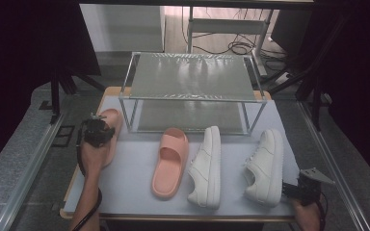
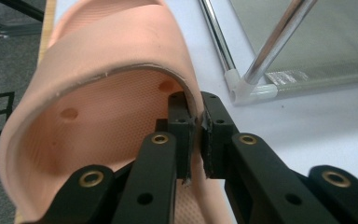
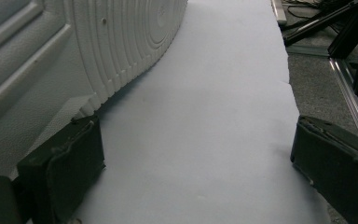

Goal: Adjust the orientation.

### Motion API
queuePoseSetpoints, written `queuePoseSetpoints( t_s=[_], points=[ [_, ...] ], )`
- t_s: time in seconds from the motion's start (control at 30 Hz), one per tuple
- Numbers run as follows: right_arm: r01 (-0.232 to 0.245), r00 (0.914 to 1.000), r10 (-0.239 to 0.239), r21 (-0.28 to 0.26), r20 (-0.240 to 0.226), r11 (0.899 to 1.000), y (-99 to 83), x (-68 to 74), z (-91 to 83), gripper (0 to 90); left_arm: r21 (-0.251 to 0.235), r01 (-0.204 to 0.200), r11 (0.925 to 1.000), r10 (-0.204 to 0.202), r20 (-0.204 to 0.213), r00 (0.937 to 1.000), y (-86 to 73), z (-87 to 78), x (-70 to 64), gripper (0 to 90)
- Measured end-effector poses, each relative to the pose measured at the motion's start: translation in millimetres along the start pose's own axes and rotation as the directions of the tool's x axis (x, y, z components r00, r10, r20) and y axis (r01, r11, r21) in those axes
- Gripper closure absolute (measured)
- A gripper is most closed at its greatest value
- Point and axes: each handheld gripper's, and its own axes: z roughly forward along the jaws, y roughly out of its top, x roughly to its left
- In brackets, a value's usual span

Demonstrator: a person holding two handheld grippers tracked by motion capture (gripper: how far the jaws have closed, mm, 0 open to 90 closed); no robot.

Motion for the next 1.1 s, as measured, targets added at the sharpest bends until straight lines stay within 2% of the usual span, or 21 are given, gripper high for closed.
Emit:
queuePoseSetpoints(
  t_s=[0.07,0.47,0.83,1.1],
  points=[
    [0.000,1.0000,0.000,0.000,0.000,1.000,0.0,0.0,0.0,2.5,-0.011,0.006,0.9999,-0.006,0.004,1.0000,-2.2,-3.6,1.2,84.7],
    [-0.001,1.0000,0.001,0.000,0.001,1.000,-0.1,0.1,-0.1,2.6,-0.032,-0.012,0.9994,0.013,0.034,0.9993,-19.5,-27.2,1.4,84.8],
    [-0.001,1.0000,0.001,-0.001,0.001,1.000,-0.1,0.2,-0.2,2.7,-0.043,-0.029,0.9987,0.033,0.082,0.9961,-44.9,-53.6,-6.0,84.6],
    [-0.002,1.0000,0.002,-0.001,0.002,1.000,-0.1,0.3,-0.2,2.7,-0.060,-0.029,0.9978,0.036,0.111,0.9931,-54.5,-66.9,-8.8,84.5]
  ],
)
